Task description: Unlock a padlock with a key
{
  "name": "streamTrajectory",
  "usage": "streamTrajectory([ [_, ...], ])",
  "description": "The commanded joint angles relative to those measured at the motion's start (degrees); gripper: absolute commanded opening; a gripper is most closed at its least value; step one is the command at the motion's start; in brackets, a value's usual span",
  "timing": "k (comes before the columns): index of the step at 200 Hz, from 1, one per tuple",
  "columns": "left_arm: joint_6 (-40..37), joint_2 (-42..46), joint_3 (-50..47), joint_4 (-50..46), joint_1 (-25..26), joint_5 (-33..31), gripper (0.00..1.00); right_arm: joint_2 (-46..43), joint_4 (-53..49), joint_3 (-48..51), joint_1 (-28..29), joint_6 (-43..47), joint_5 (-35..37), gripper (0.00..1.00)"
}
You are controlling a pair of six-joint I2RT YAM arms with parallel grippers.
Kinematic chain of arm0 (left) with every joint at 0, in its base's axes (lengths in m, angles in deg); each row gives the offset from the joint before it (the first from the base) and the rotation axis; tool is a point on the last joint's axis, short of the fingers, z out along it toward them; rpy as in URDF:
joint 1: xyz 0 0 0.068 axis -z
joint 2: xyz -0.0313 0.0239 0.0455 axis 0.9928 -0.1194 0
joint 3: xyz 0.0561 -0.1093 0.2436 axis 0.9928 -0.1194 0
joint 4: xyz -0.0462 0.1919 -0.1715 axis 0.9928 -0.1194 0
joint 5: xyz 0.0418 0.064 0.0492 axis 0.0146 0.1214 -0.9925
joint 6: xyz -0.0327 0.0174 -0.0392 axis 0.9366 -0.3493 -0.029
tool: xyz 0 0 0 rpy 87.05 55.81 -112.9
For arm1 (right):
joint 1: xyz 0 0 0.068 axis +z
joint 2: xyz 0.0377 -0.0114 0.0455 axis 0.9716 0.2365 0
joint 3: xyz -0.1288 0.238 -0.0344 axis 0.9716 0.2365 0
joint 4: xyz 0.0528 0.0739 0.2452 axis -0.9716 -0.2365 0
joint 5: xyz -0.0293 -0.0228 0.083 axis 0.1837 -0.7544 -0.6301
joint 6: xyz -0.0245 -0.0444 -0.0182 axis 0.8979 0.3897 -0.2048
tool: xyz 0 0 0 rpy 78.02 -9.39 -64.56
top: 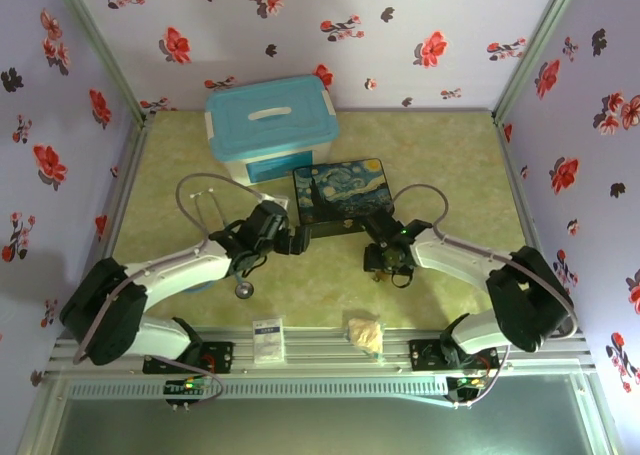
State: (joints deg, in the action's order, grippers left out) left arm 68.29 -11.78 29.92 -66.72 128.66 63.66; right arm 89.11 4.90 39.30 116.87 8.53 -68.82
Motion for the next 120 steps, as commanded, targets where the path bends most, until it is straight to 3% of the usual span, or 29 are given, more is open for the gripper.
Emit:
streamTrajectory([
  [1,0.37,-3.18,-0.58,3.03,0.36,-1.74,1.00,0.40,0.03,0.76,1.26,-1.30,2.33,0.65],
  [67,3.40,-11.46,3.58,2.92,0.54,-6.39,1.00,0.25,-5.19,3.89,1.27,-0.24,4.94,0.62],
  [120,4.86,-13.83,6.05,3.38,-1.80,-6.34,1.00,-3.57,-8.34,4.89,1.28,-0.62,8.17,0.61],
])
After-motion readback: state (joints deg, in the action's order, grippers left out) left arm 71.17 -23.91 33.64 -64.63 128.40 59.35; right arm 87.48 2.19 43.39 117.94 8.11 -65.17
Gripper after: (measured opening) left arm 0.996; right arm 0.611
